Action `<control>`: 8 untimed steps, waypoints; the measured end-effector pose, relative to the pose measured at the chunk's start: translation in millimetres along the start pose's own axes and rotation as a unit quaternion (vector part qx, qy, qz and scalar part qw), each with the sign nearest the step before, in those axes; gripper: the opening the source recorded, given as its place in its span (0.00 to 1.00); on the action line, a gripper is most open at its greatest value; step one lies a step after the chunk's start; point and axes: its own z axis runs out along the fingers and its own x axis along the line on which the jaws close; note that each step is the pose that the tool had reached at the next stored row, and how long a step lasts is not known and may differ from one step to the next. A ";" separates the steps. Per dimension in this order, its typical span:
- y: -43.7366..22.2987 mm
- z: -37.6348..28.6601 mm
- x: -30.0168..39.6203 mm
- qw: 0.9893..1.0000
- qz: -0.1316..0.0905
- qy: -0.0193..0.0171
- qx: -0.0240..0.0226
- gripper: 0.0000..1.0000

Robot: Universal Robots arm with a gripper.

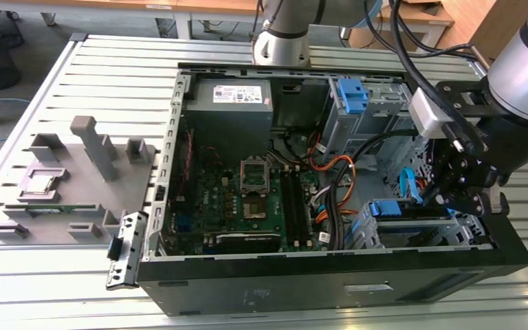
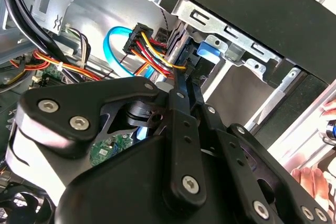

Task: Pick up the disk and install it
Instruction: 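Insert the second disk wire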

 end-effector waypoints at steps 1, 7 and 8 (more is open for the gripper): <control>0.0 0.0 0.0 1.000 0.002 0.000 0.000 0.17; 0.3 0.0 -0.5 1.000 0.007 0.000 0.000 0.17; 0.3 0.0 -0.5 1.000 0.008 0.000 0.000 0.17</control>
